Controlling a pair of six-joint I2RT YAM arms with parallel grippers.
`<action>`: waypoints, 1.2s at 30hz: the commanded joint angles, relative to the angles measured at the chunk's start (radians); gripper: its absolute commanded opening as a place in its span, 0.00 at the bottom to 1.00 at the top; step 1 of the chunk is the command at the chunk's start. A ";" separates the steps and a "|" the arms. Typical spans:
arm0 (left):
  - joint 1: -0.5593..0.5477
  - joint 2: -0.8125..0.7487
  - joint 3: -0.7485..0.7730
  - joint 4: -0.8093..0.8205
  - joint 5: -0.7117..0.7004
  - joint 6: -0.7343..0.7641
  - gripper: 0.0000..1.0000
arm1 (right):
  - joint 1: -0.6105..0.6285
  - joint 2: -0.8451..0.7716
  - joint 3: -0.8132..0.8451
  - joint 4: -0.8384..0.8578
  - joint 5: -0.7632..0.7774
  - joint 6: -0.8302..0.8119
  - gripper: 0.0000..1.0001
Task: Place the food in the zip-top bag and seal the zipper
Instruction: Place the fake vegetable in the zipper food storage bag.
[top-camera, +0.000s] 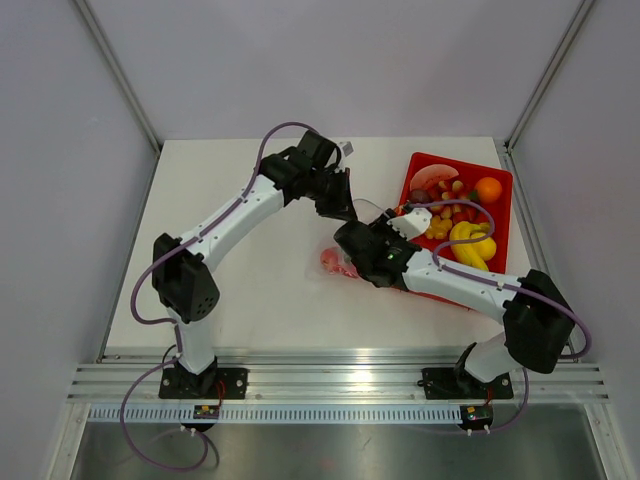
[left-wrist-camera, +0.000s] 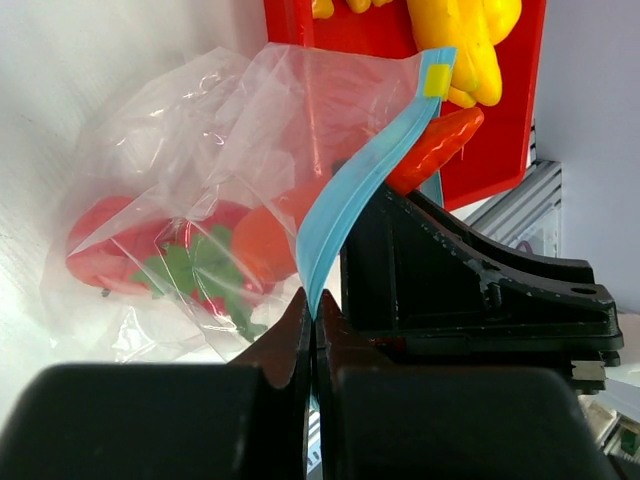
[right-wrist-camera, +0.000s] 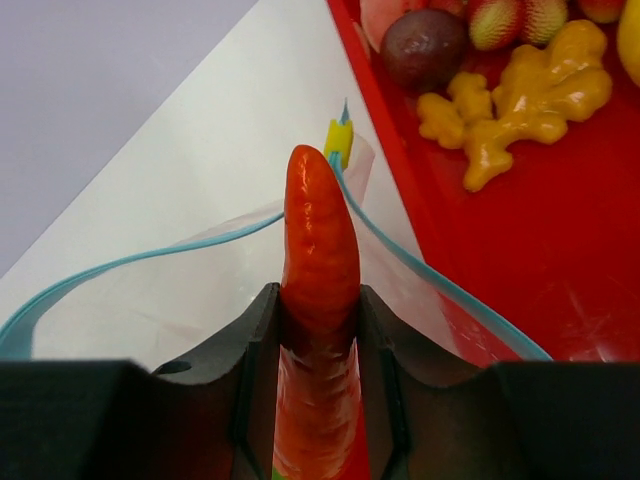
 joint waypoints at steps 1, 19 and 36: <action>0.014 -0.025 0.031 0.055 0.087 0.021 0.00 | 0.005 -0.056 -0.032 0.306 -0.051 -0.215 0.00; 0.036 -0.064 -0.018 0.129 0.202 -0.013 0.00 | 0.004 0.047 -0.044 0.428 -0.203 -0.387 0.01; 0.063 -0.111 -0.096 0.161 0.196 -0.019 0.00 | 0.005 -0.124 -0.015 0.293 -0.357 -0.541 0.65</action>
